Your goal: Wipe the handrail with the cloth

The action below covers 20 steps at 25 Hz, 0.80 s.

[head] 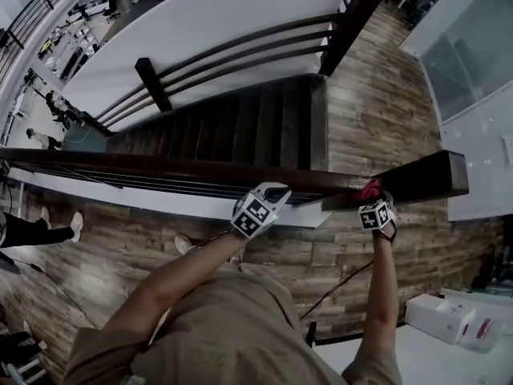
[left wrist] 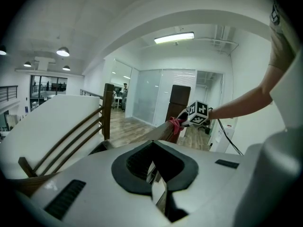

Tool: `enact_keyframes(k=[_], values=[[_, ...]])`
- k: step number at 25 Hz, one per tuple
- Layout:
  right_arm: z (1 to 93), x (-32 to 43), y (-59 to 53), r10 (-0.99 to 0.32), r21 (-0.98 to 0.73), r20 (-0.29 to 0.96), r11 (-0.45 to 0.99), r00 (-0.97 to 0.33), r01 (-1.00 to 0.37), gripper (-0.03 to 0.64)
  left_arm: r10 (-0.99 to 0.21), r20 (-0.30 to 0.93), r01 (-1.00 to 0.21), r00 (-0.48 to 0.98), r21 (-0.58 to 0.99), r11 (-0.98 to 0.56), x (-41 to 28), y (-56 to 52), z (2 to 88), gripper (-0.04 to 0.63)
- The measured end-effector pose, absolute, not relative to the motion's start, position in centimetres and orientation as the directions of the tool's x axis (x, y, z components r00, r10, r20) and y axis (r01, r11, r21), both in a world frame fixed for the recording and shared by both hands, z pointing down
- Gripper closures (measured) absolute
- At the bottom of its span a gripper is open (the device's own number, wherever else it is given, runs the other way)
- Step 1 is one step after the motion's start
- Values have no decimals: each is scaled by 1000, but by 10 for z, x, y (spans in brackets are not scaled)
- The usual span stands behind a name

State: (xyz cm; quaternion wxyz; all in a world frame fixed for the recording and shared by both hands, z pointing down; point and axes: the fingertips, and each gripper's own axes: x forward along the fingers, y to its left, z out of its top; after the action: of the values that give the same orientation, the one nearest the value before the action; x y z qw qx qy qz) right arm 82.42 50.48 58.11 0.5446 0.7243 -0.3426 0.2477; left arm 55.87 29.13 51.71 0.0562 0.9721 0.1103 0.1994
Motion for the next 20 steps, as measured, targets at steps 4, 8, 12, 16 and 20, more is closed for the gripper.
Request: enact_keyframes(k=[4, 8, 12, 16, 20], values=[[584, 881, 555, -72, 635, 739, -259, 670, -728, 463, 216, 381, 167, 899, 159, -973, 557, 285, 523, 578], [584, 901, 573, -26, 633, 727, -362, 686, -684, 469, 193, 384, 141, 903, 158, -977, 552, 277, 518, 578], [575, 853, 579, -93, 533, 731, -542, 676, -651, 471, 194, 360, 145, 913, 159, -977, 537, 258, 513, 578], [554, 756, 494, -347, 394, 730, -491, 589, -777, 471, 118, 342, 64, 932, 165, -984, 492, 212, 506, 578], [526, 662, 387, -569, 306, 697, -314, 436, -899, 472, -10, 334, -77, 943, 188, -979, 435, 168, 504, 578]])
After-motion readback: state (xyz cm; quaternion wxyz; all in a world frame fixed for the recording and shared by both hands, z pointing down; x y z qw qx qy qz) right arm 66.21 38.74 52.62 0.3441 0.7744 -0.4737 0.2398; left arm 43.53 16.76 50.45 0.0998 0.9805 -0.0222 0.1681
